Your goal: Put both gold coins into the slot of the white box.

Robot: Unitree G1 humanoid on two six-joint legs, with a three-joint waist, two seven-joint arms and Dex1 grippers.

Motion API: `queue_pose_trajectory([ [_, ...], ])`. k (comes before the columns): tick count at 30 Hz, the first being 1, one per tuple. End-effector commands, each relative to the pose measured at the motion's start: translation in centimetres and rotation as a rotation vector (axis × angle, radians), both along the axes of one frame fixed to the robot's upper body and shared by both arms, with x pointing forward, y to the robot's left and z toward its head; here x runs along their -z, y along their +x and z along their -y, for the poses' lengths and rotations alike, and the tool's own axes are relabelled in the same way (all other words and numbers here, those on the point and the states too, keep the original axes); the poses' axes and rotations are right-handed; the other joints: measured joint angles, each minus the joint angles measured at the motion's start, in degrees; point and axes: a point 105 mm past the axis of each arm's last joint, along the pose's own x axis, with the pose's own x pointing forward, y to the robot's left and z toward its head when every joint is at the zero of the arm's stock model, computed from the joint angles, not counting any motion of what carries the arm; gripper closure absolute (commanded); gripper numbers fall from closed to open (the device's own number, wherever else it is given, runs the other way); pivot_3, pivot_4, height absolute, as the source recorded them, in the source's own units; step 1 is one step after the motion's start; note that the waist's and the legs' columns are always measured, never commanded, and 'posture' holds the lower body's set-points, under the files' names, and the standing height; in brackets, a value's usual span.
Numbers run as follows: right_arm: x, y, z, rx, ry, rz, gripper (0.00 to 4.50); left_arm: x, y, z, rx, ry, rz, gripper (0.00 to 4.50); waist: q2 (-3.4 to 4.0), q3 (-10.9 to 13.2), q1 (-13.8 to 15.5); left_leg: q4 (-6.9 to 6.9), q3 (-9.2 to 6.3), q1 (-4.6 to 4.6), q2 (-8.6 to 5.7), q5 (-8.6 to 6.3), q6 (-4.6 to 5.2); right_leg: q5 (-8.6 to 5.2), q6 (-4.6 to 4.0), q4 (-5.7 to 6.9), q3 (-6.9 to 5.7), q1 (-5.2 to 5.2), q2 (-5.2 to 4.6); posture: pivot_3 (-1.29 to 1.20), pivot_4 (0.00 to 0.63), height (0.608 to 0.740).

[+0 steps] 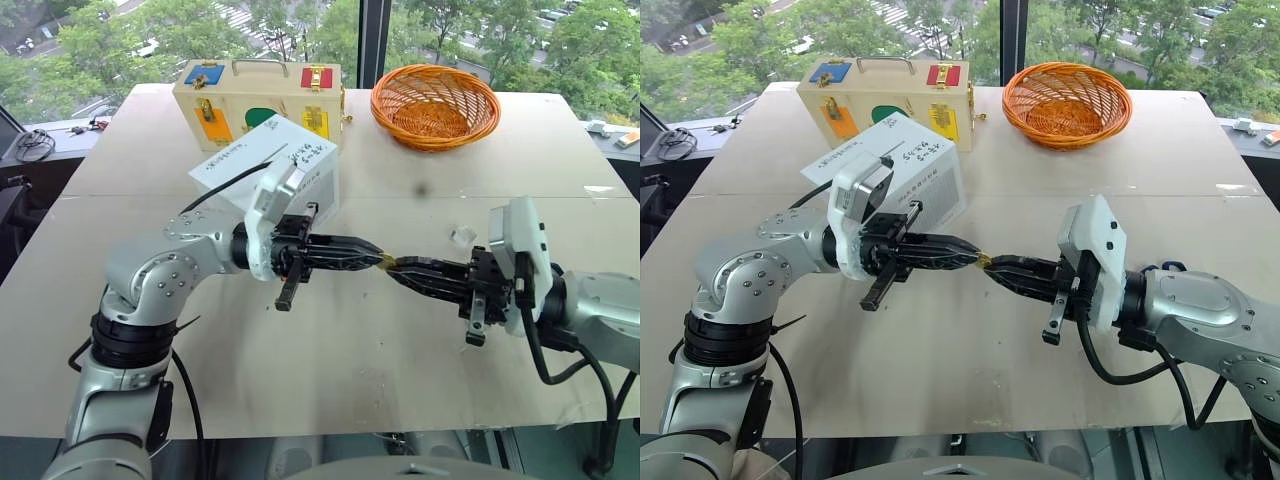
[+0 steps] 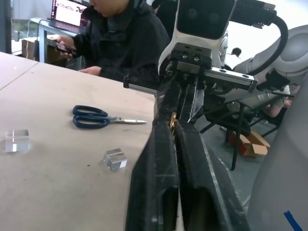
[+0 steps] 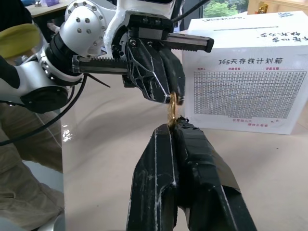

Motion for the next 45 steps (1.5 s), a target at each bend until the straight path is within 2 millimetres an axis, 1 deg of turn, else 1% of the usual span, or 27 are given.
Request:
queue_pose_trajectory([
  [1, -0.7, -0.5, -0.3, -0.027, 0.021, 0.037, 4.50, 0.0, -0.7, 0.3, 0.055, 0.007, 0.002, 4.48, 0.00, 0.00, 0.00, 0.00, 0.00, 0.00, 0.00, 0.00, 0.00, -0.02, -0.03, 0.00, 0.00, 0.00, 0.00, 0.00, 0.150, 0.740],
  [11, -0.8, -0.5, -0.1, -0.027, 0.041, 0.034, 4.50, 0.0, -0.8, 0.2, 0.050, 0.003, -0.011, 4.48, 0.00, 0.00, 0.00, 0.00, 0.00, 0.00, 0.00, 0.00, 0.00, -0.03, -0.03, 0.00, 0.00, 0.00, 0.00, 0.00, 0.150, 0.740],
  [13, -1.2, -0.5, 0.1, -0.030, 0.061, 0.037, 3.88, -0.5, -0.4, -0.1, 0.031, -0.013, -0.015, 4.50, 0.00, 0.00, 0.00, 0.00, -0.01, 0.00, 0.00, 0.00, 0.00, -0.03, -0.02, 0.00, 0.00, 0.00, 0.00, 0.00, 0.150, 0.740],
  [14, -1.4, -0.6, 0.1, -0.036, 0.071, 0.035, 3.68, -0.8, -0.2, -0.3, 0.021, -0.021, -0.016, 4.50, 0.00, 0.00, 0.01, 0.00, -0.01, 0.00, 0.00, 0.00, 0.00, -0.03, -0.03, 0.00, 0.00, 0.00, 0.00, 0.00, 0.150, 0.740],
  [17, -1.6, -0.3, 0.7, -0.008, 0.073, 0.038, 2.27, -1.4, 0.1, -0.9, -0.006, -0.029, -0.013, 4.50, 0.00, 0.00, 0.01, 0.00, -0.02, 0.00, 0.00, 0.00, 0.00, -0.02, 0.01, 0.00, 0.00, 0.00, 0.00, 0.00, 0.150, 0.740],
  [18, -1.6, -0.2, 1.0, 0.013, 0.067, 0.045, 1.89, -1.8, 0.3, -1.3, -0.027, -0.034, -0.013, 4.50, -0.01, 0.00, 0.01, 0.00, -0.02, 0.00, 0.00, 0.00, 0.00, -0.02, 0.01, 0.00, 0.00, 0.00, 0.00, 0.00, 0.150, 0.740],
  [20, -1.7, 0.1, 1.6, 0.050, 0.051, 0.064, 0.98, -2.4, 0.7, -1.9, -0.069, -0.047, -0.016, 4.50, 0.00, 0.01, 0.01, 0.00, -0.02, -0.01, 0.01, 0.00, 0.00, -0.03, -0.01, -0.01, -0.01, 0.00, 0.00, 0.00, 0.150, 0.740],
  [21, -1.7, 0.2, 2.0, 0.074, 0.036, 0.082, 0.43, -2.9, 1.2, -2.4, -0.108, -0.059, -0.013, 4.50, -0.01, 0.01, 0.01, 0.00, -0.03, 0.00, 0.01, 0.00, 0.00, -0.05, 0.02, -0.01, 0.00, 0.00, -0.01, 0.00, 0.150, 0.740],
  [22, -1.8, 0.2, 2.6, 0.096, 0.023, 0.101, 0.05, -3.6, 1.7, -3.0, -0.158, -0.070, -0.002, 4.50, 0.00, 0.01, 0.04, 0.00, -0.03, -0.01, 0.01, 0.00, 0.00, -0.05, 0.03, -0.01, -0.02, 0.00, 0.00, 0.00, 0.150, 0.740],
  [24, -2.1, 0.0, 3.6, 0.135, -0.008, 0.153, 0.01, -5.0, 3.0, -4.3, -0.274, -0.084, 0.039, 4.50, -0.03, 0.03, 0.39, 0.00, -0.05, -0.04, 0.00, 0.00, 0.00, -0.07, 0.11, 0.00, -0.06, 0.00, -0.01, 0.00, 0.150, 0.740],
  [25, -2.3, -0.1, 4.0, 0.147, -0.021, 0.179, 0.01, -5.7, 3.7, -4.9, -0.337, -0.088, 0.067, 4.50, -0.03, 0.03, 0.37, 0.00, -0.07, -0.04, 0.01, 0.00, 0.00, -0.05, 0.29, -0.03, -0.09, 0.00, -0.01, 0.00, 0.150, 0.740],
  [28, -2.9, -0.8, 4.7, 0.173, -0.045, 0.254, 0.01, -8.1, 6.7, -7.3, -0.589, -0.087, 0.223, 4.50, -0.03, 0.03, 0.46, 0.00, -0.04, -0.03, -0.01, 0.00, 0.00, -0.02, 0.35, -0.03, -0.07, 0.01, -0.01, 0.00, 0.150, 0.740],
  [30, -3.1, -0.9, 5.0, 0.188, -0.054, 0.274, 0.01, -9.0, 8.7, -8.9, -0.766, -0.015, 0.320, 4.50, -0.03, 0.02, 0.46, 0.00, -0.03, -0.01, -0.01, 0.00, 0.00, -0.03, 0.35, -0.04, -0.07, 0.02, 0.00, 0.00, 0.150, 0.740],
  [32, -3.5, -0.8, 5.3, 0.216, -0.071, 0.330, 0.01, -9.4, 10.7, -10.9, -0.955, 0.107, 0.384, 4.50, -0.04, 0.03, 0.41, 0.00, 0.01, 0.00, -0.01, 0.00, 0.00, -0.02, 0.33, -0.04, -0.03, 0.01, 0.00, 0.00, 0.150, 0.740],
  [33, -3.7, -0.7, 5.3, 0.225, -0.073, 0.356, 0.01, -9.4, 11.3, -11.5, -1.006, 0.155, 0.404, 4.50, -0.04, 0.03, 0.39, 0.00, 0.02, 0.00, -0.01, 0.00, 0.00, -0.02, 0.33, -0.05, -0.03, 0.01, 0.00, 0.00, 0.150, 0.740],
  [36, -4.3, -0.8, 5.2, 0.234, -0.066, 0.427, 0.01, -9.3, 12.1, -12.4, -1.020, 0.266, 0.327, 4.50, -0.05, 0.03, 0.44, 0.00, 0.02, -0.01, -0.02, 0.00, 0.00, -0.02, 0.33, -0.05, -0.03, 0.01, 0.00, 0.00, 0.150, 0.740],
  [38, -4.5, -0.8, 5.1, 0.231, -0.064, 0.457, 0.01, -9.3, 12.7, -13.0, -1.050, 0.301, 0.273, 4.50, -0.05, 0.04, 0.57, -0.01, 0.00, -0.04, -0.01, 0.00, 0.00, -0.02, 0.33, -0.09, -0.07, 0.00, -0.01, 0.00, 0.150, 0.740],
  [42, -4.6, -0.5, 4.8, 0.223, -0.053, 0.470, 0.01, -8.8, 12.6, -12.8, -1.012, 0.324, 0.190, 4.50, -0.05, 0.04, 0.49, -0.03, 0.02, -0.08, 0.00, 0.00, 0.00, 0.01, 0.30, -0.15, -0.05, 0.00, -0.02, 0.00, 0.150, 0.740],
  [45, -4.6, -0.2, 4.4, 0.211, -0.046, 0.479, 0.01, -8.3, 12.5, -12.4, -0.980, 0.321, 0.081, 4.50, -0.06, 0.05, 0.37, -0.03, -0.01, -0.09, 0.00, 0.00, 0.00, 0.09, 0.18, -0.15, -0.08, -0.01, -0.02, 0.00, 0.150, 0.740],
])
